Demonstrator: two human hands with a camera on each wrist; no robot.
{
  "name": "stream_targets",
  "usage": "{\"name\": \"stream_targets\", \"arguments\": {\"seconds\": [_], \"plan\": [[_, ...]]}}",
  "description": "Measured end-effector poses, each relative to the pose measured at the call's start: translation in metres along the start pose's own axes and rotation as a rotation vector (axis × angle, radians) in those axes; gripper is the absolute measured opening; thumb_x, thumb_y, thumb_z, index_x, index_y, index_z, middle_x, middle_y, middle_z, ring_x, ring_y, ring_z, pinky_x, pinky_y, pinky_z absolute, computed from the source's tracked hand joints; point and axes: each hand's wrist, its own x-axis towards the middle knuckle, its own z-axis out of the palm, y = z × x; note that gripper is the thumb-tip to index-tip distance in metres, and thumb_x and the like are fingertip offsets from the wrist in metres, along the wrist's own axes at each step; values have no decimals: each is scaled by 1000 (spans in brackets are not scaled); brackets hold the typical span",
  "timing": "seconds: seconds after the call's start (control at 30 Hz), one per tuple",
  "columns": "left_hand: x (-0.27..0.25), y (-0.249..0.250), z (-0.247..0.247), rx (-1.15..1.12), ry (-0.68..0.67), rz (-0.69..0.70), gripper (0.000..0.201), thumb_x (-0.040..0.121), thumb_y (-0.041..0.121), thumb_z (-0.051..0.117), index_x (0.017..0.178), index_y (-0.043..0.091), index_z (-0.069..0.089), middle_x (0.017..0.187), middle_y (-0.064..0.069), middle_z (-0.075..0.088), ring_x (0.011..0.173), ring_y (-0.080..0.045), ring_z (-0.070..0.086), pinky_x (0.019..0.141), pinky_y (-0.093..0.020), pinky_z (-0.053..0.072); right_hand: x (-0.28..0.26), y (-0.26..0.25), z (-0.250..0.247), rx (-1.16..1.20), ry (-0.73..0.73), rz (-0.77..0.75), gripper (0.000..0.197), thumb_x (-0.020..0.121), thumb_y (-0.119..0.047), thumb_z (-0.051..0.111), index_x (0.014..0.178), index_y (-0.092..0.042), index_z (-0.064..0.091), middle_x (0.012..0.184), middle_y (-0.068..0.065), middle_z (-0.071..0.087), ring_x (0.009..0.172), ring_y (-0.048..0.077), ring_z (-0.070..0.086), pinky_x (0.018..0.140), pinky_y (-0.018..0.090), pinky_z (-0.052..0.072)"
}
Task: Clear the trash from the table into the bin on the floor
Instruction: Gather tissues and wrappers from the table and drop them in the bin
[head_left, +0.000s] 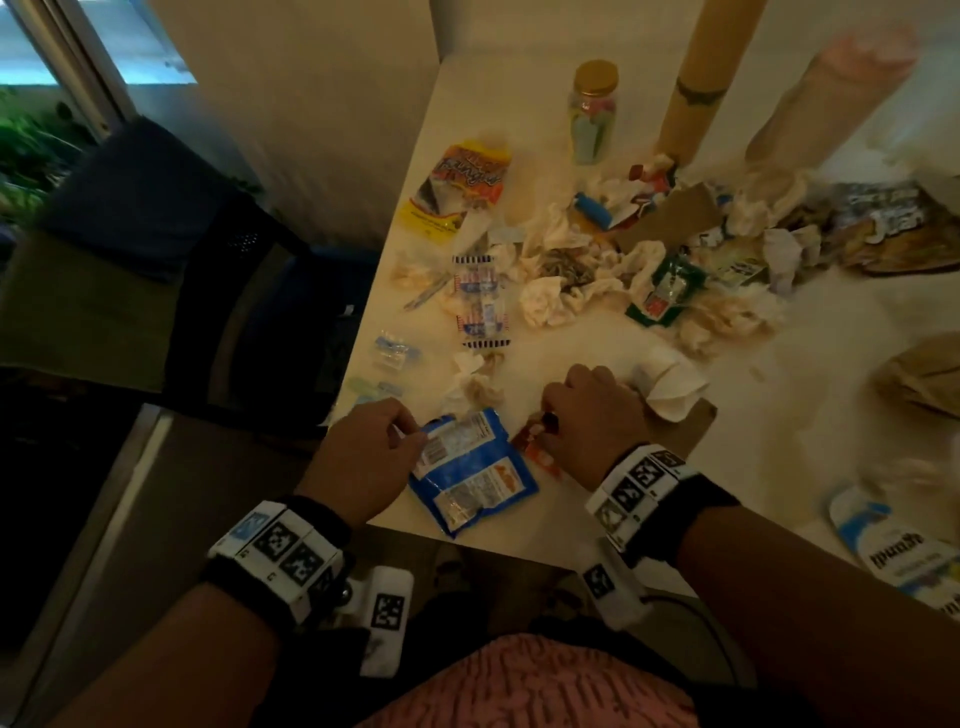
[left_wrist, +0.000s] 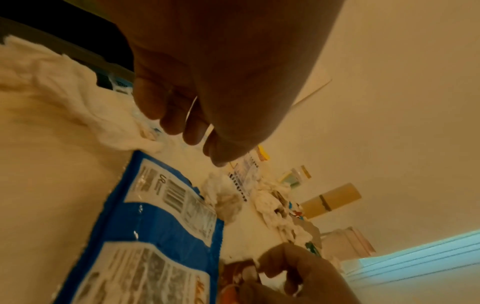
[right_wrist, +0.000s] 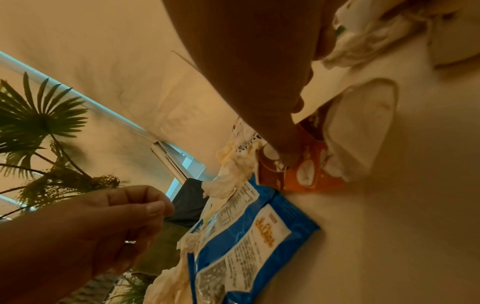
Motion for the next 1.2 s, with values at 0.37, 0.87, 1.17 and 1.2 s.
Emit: {"name": "stream_targets", "arguments": {"seconds": [0.37,0.87,1.17,1.2], "plan": [[76,14,30,40,-18,84,46,78,58,66,101,23,47,88,2,58,78,-18,57,64,-33,48,-15,1,-17,361,-46,-22,29,76,-50,68,83,-30,47,75,-7,54,64,12,53,56,27,42],[39,-28,-39,-239,-53,128,19,94,20,60,112,23,65,107,11,63,99,-7,57,87,-27,47,59,-56,-7,486,-160,-2,56,80,-33,69,132,-22,49,128,4,54,112,21,57,90,31,47],[22,-81,-79,-388,42,-105,7,94,25,57,92,20,61,98,-3,59,82,-18,61,69,-31,52,70,-66,-5,309,-160,-20,9,81,-32,61,78,-26,55,104,5,44,79,22,51,77,34,46],[23,-87,-79,-371,25,-115,8,95,25,56,90,20,60,96,-4,60,81,-19,61,69,-36,50,66,-67,-11,354,-143,-47,9,80,-27,65,81,-22,58,102,4,43,82,21,51,77,31,43]]}}
